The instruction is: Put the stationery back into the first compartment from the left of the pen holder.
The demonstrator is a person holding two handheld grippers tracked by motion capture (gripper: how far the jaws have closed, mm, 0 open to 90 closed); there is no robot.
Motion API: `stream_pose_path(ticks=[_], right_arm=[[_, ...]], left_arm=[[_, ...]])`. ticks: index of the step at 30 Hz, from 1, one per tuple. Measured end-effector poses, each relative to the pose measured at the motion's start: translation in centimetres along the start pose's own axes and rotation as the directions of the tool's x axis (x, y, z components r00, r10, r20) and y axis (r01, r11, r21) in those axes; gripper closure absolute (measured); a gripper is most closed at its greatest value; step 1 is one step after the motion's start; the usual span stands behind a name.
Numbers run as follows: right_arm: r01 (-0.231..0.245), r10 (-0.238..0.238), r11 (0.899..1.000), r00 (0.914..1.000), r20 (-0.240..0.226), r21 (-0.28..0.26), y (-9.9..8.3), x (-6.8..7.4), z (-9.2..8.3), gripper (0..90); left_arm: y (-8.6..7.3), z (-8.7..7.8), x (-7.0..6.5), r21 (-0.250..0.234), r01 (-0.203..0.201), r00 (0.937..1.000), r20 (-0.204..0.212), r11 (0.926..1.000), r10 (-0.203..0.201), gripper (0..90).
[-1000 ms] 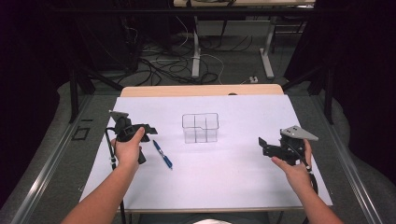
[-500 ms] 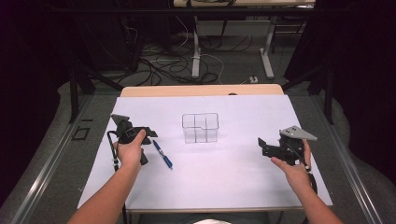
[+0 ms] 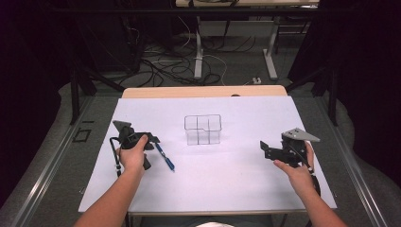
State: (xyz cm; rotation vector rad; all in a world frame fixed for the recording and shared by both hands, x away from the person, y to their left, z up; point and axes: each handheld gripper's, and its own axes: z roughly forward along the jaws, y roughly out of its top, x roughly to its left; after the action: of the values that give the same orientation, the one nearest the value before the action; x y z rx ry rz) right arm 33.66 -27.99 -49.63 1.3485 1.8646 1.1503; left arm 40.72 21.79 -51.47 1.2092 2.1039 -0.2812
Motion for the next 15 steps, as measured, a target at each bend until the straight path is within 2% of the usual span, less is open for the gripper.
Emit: stream_pose_path(ticks=[6, 15], right_arm=[[-0.010, 0.010, 1.000, 0.9999, 0.009, 0.002, -0.1, -0.1, 0.0, 13.6], [-0.018, 0.018, 1.000, 0.9998, 0.008, 0.006, -0.1, -0.1, 0.0, 14.9]], left_arm=[[0.1, 0.4, 0.5, -0.003, 0.021, 0.9998, -0.005, 0.9998, -0.021, 62.0], [-0.1, 1.2, 0.8, 0.012, 0.019, 0.9995, -0.024, 0.9998, -0.019, 64.1]])
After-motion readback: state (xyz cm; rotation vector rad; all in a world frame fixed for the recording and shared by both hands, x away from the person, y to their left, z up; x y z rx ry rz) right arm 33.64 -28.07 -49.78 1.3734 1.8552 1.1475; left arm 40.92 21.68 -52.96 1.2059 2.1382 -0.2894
